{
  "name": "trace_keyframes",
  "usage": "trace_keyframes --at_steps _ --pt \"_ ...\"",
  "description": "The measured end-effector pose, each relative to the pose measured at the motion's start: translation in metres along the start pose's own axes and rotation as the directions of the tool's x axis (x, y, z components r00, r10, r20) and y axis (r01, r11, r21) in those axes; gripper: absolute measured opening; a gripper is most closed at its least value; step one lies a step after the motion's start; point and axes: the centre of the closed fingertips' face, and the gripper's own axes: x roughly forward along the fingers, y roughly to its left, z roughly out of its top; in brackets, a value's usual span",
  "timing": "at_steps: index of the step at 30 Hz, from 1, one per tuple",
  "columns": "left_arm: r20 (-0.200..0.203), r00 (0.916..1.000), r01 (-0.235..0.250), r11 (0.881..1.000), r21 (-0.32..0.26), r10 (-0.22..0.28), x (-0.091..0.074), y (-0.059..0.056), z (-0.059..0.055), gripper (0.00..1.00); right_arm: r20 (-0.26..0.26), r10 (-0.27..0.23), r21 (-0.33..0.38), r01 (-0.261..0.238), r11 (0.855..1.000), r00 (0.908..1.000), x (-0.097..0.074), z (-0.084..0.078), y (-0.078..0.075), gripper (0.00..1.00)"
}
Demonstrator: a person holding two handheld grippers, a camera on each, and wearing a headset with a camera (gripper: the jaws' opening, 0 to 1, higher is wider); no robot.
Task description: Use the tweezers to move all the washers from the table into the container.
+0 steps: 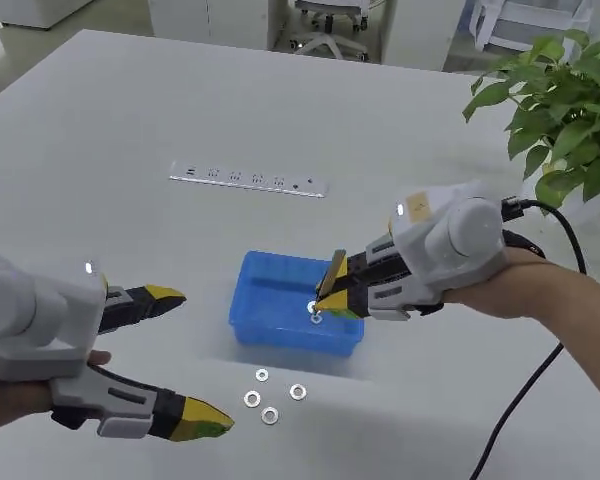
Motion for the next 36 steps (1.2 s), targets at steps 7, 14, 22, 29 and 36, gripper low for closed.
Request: trace_keyframes --at_steps 7,14,22,29,36 --pt "-0.002 1.0000 -0.009 1.000 -0.004 0.009 -0.003 0.005 -0.002 0.99 -0.006 0.003 -0.001 -0.003 1.000 1.0000 0.012 -0.007 -0.010 0.09" --pt "0.000 0.9999 -0.016 1.000 -0.006 0.016 -0.007 0.009 -0.001 0.99 -0.016 0.006 -0.004 -0.006 1.000 0.9998 0.023 -0.017 -0.019 0.09" --pt "0.014 0.9998 -0.017 1.000 0.008 0.017 -0.006 0.012 0.003 0.99 -0.025 0.005 0.004 -0.005 1.000 0.9997 0.035 -0.029 -0.024 0.09" --pt "0.017 0.9998 -0.013 1.000 0.004 0.013 -0.004 0.014 0.004 0.99 -0.036 0.013 0.016 -0.013 1.000 0.9993 0.046 -0.040 -0.027 0.09" --pt "0.018 0.9998 -0.009 1.000 0.007 0.009 -0.002 0.016 0.006 0.98 -0.047 0.029 0.027 -0.028 0.999 0.9985 0.056 -0.051 -0.026 0.09"
